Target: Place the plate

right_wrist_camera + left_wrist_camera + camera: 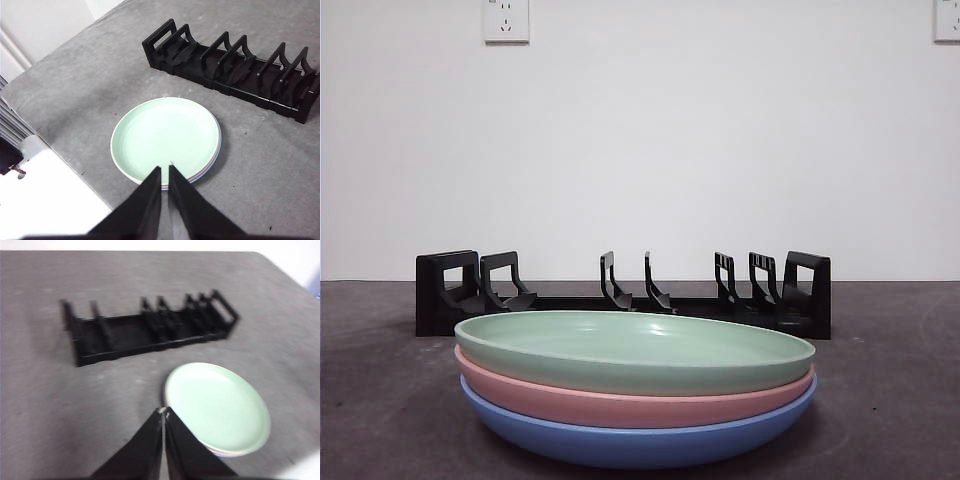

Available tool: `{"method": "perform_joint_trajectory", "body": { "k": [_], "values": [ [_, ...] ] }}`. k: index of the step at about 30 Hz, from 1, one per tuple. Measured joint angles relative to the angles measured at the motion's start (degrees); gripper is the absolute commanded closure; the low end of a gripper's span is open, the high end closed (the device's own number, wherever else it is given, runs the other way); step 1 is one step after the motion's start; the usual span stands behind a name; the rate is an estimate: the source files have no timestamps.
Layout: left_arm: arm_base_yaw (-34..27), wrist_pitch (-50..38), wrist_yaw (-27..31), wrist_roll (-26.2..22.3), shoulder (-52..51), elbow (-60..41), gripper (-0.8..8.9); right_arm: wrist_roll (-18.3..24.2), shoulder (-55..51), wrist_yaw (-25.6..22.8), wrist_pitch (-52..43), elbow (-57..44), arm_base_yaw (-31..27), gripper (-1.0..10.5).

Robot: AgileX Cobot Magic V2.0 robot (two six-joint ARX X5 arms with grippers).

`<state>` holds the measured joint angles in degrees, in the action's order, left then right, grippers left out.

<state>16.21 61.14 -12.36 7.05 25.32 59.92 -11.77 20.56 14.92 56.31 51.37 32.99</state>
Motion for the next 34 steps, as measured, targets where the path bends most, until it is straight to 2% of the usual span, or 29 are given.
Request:
{"method": "perform_joint_trajectory", "body": {
  "k": [5, 8, 12, 16, 19, 23, 26, 29, 34],
  "values": [
    [-7.43, -2.03, 0.02, -0.39, -1.86, -5.73, 8.07, 0.00, 0.00, 0.02, 0.00, 0.00, 0.00, 9.2],
    [-10.56, -7.58, 0.02, -2.32, -4.44, -12.02, 8.07, 0.00, 0.00, 0.02, 0.00, 0.00, 0.00, 9.2],
    [-12.02, -22.60, 0.04, -4.52, -9.77, -24.52, 8.07, 0.00, 0.00, 0.02, 0.00, 0.00, 0.00, 9.2],
    [-12.02, -38.66, 0.02, -3.63, -14.64, -37.46, 8.07, 0.00, 0.00, 0.00, 0.00, 0.00, 0.00, 9.2],
    [-12.02, -46.40, 0.02, -2.69, -18.53, -45.72, 8.07, 0.00, 0.00, 0.00, 0.00, 0.00, 0.00, 9.2],
    [-12.02, -50.07, 0.72, -2.34, -22.73, -52.57, 8.07, -0.02, 0.00, 0.02, 0.00, 0.00, 0.00, 9.2],
    [-12.02, -50.80, 4.42, -2.32, -25.09, -55.80, 8.07, 0.00, 0.00, 0.00, 0.00, 0.00, 0.00, 9.2],
    [-12.07, -51.71, 7.85, -2.12, -25.09, -57.61, 8.07, 0.00, 0.02, 0.00, 0.00, 0.00, 0.00, 9.2],
    [-12.07, -52.04, 8.26, -2.43, -25.03, -58.03, 8.07, 0.00, 0.02, 0.00, 0.00, 0.00, 0.00, 9.2]
  ]
}}
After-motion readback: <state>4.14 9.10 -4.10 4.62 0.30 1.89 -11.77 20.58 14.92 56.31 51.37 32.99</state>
